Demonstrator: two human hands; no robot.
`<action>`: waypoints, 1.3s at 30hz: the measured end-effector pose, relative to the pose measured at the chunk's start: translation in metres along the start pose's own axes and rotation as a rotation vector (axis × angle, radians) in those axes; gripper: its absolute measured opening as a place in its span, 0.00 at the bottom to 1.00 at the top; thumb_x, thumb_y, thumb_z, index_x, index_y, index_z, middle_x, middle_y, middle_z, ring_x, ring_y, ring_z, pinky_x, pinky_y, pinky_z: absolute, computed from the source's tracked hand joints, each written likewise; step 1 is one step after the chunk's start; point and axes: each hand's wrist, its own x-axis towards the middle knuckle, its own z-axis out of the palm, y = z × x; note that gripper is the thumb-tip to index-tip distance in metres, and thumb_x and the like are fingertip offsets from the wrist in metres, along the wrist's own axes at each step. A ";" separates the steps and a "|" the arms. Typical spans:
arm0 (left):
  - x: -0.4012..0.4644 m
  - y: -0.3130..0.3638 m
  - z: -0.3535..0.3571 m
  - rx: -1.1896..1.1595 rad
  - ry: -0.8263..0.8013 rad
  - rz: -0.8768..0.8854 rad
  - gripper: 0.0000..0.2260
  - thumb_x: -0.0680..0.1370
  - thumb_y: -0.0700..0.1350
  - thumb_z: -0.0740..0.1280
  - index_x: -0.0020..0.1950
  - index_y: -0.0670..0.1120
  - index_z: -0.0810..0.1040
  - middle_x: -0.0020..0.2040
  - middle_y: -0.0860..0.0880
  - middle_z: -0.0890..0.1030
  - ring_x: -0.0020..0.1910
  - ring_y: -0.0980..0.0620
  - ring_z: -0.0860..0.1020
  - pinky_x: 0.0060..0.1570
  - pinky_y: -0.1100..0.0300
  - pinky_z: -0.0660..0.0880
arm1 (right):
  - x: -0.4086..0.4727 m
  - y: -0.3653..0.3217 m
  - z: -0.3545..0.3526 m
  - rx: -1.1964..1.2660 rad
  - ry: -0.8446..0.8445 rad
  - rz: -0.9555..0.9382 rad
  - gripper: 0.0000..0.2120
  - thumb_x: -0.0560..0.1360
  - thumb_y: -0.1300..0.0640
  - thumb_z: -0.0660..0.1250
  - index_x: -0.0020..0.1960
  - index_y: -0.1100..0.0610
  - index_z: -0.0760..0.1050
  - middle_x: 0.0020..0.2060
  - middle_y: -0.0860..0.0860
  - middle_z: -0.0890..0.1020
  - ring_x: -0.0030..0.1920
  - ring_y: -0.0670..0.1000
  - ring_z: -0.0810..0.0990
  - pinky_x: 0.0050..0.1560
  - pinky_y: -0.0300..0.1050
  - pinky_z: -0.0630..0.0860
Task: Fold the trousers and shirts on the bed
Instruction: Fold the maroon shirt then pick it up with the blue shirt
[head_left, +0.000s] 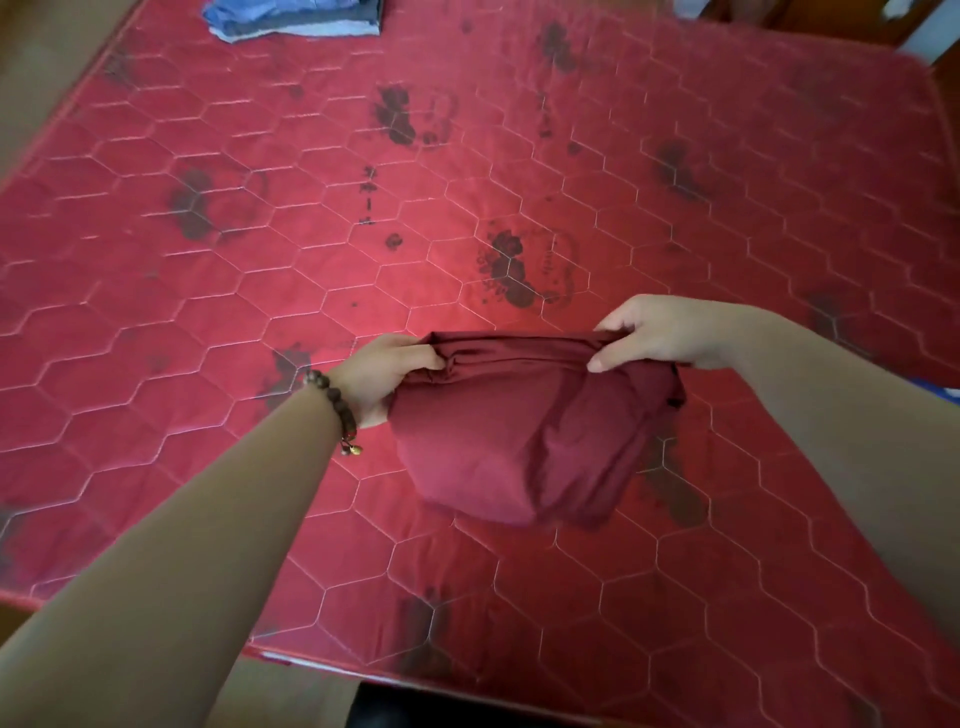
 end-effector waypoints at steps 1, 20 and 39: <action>0.004 0.000 -0.004 -0.007 -0.015 -0.033 0.11 0.73 0.35 0.63 0.44 0.39 0.85 0.43 0.38 0.84 0.38 0.45 0.83 0.37 0.55 0.81 | 0.007 -0.002 -0.002 0.002 -0.018 0.046 0.08 0.71 0.59 0.73 0.50 0.58 0.83 0.46 0.55 0.86 0.48 0.55 0.85 0.52 0.47 0.80; 0.174 -0.123 -0.051 0.646 0.459 0.032 0.26 0.69 0.45 0.77 0.64 0.43 0.73 0.55 0.47 0.78 0.55 0.48 0.77 0.56 0.58 0.73 | 0.199 0.147 0.090 0.251 0.596 0.232 0.26 0.67 0.47 0.76 0.60 0.57 0.75 0.53 0.51 0.80 0.56 0.55 0.78 0.56 0.48 0.74; 0.107 -0.143 -0.096 0.906 0.744 -0.098 0.40 0.68 0.62 0.72 0.71 0.42 0.63 0.65 0.41 0.67 0.66 0.41 0.66 0.65 0.47 0.66 | 0.227 0.082 0.117 -0.336 0.647 0.117 0.44 0.68 0.36 0.70 0.77 0.47 0.53 0.74 0.56 0.60 0.73 0.58 0.59 0.70 0.59 0.62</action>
